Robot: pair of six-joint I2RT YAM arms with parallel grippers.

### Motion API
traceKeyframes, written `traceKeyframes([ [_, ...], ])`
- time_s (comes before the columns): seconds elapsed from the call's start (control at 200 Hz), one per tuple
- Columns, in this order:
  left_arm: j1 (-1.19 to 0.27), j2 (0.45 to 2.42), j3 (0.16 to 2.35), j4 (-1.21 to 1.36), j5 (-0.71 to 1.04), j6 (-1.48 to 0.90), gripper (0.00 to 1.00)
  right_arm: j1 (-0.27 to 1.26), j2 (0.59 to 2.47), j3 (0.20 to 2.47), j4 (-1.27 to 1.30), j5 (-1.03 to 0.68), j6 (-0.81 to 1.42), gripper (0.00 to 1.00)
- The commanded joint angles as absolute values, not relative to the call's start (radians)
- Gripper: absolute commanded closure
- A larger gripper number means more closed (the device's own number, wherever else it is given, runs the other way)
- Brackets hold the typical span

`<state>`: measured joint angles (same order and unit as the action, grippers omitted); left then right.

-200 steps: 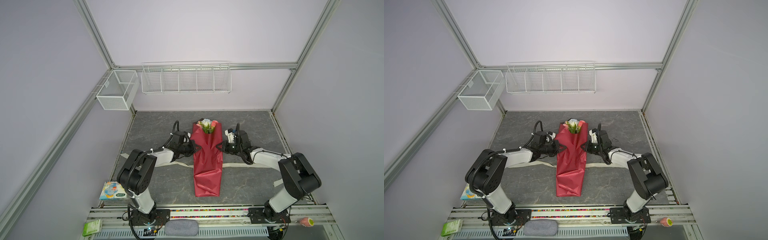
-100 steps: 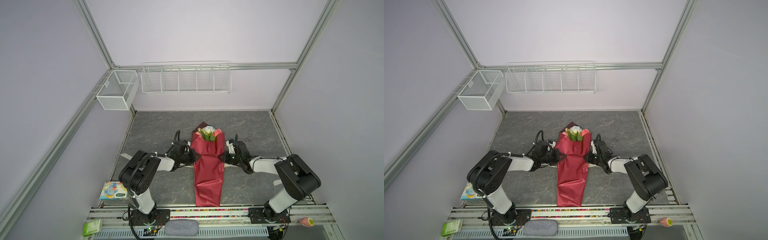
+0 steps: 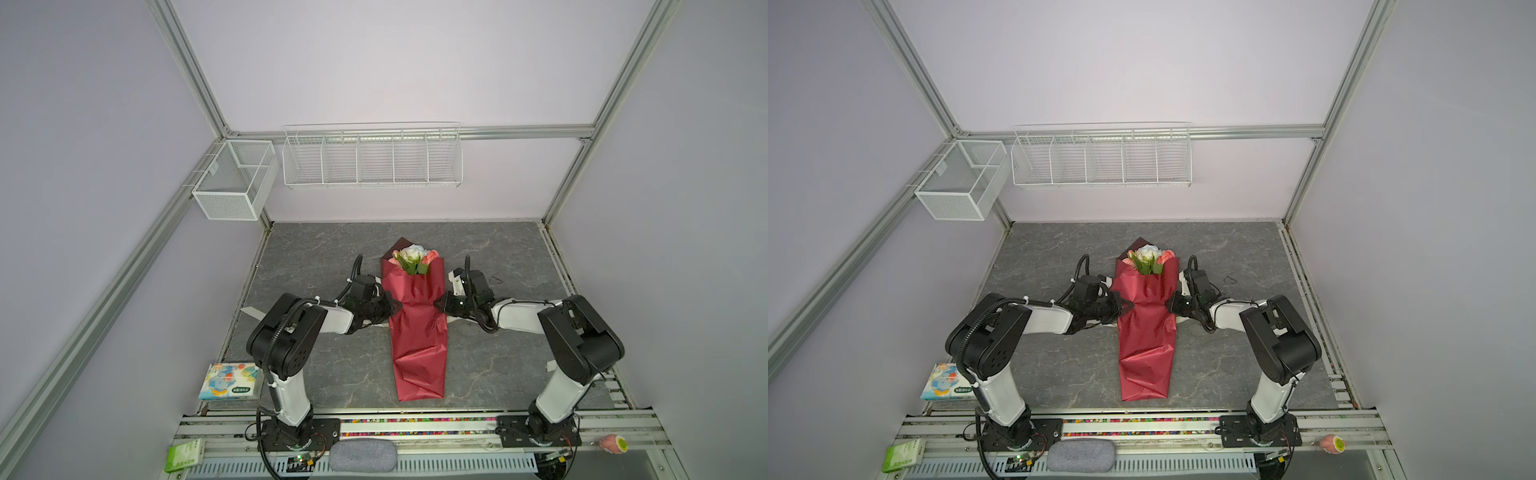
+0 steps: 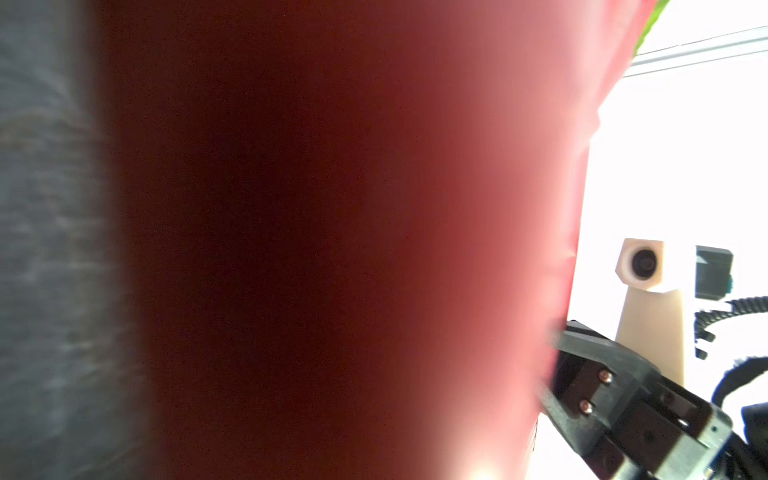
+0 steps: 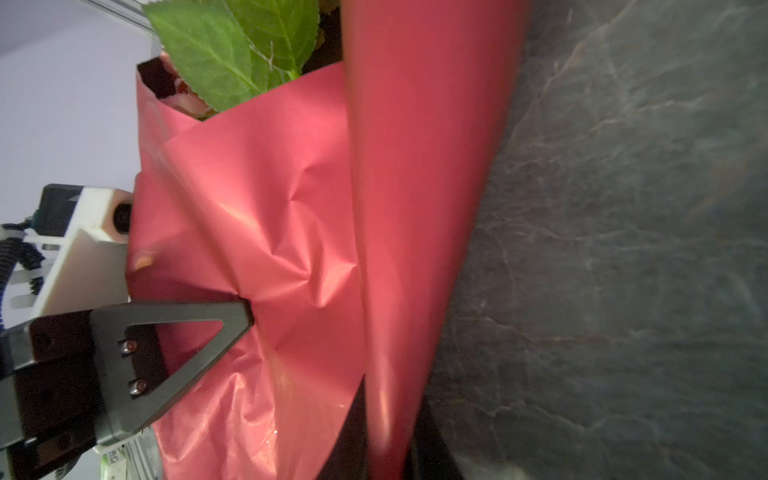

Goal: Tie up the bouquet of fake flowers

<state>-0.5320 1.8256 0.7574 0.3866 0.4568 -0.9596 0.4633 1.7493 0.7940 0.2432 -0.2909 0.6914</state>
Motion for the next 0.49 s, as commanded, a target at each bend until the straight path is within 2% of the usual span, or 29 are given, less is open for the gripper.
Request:
traceKeyframes([
  [0.0, -0.534, 1.814, 0.767, 0.351, 0.471, -0.946, 0.91, 0.464, 1.728, 0.807, 0.172, -0.268, 0.658, 0.73],
  [0.155, -0.534, 1.716, 0.729, 0.274, 0.421, -0.92, 0.58, 0.462, 1.641, 0.804, 0.061, -0.207, 0.626, 0.49],
  [0.3, -0.532, 1.626, 0.729, 0.153, 0.369, -0.875, 0.3, 0.459, 1.541, 0.791, -0.045, -0.126, 0.609, 0.36],
  [0.49, -0.531, 1.478, 0.744, -0.048, 0.249, -0.81, 0.11, 0.451, 1.333, 0.766, -0.224, 0.054, 0.575, 0.29],
])
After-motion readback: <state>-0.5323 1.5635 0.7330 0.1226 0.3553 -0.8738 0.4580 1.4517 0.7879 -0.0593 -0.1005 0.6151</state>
